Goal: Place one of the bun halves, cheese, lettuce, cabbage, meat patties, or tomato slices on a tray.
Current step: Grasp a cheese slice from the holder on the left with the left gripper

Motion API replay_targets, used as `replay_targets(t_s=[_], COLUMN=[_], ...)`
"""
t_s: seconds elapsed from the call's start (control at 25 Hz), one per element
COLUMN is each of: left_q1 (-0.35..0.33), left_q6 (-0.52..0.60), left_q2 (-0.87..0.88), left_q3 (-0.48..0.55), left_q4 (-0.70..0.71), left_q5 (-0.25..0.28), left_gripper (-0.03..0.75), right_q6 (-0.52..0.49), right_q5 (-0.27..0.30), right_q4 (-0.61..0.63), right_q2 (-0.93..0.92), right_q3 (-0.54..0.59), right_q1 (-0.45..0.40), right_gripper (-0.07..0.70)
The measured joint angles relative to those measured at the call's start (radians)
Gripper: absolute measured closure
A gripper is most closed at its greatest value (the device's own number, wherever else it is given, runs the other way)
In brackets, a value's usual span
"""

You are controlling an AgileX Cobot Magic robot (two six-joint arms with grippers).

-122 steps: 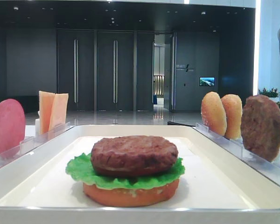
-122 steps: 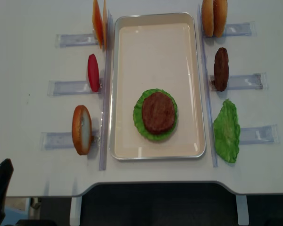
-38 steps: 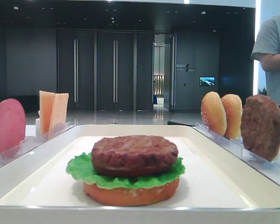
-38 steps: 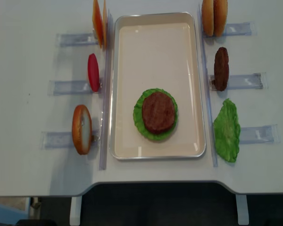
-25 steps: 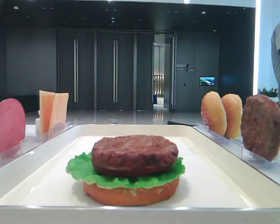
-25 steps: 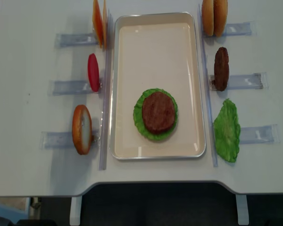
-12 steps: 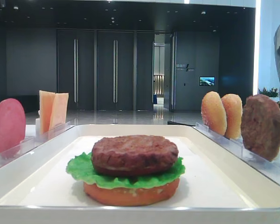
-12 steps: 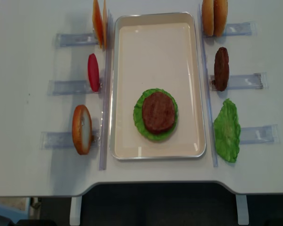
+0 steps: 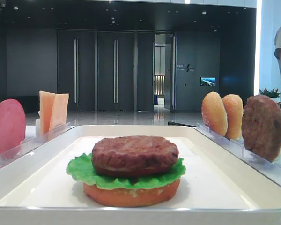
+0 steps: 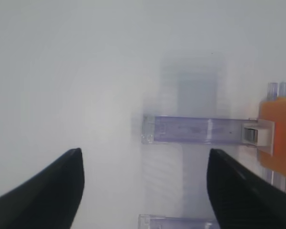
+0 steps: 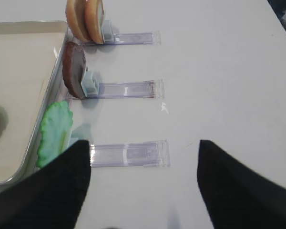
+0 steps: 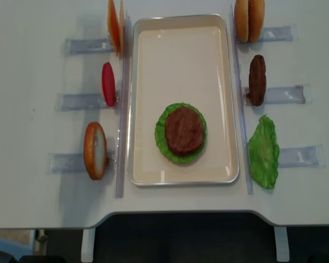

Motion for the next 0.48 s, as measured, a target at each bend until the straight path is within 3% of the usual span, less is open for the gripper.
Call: replay_targets(t_s=[0.16, 0.48], left_q1=[-0.012, -0.147], left_q6=[-0.006, -0.069], left_q2=[0.000, 0.000], left_q3=[0.000, 0.000], left_q4=[-0.005, 0.057], left_q5=[0.000, 0.000], left_gripper=[0.120, 0.123], right_q6=[0.000, 0.000], right_q5=[0.000, 0.000], right_q4=[0.000, 0.000], right_q2=[0.000, 0.000], right_q3=[0.000, 0.000], right_q1=[0.000, 0.000], right_gripper=[0.166, 0.166])
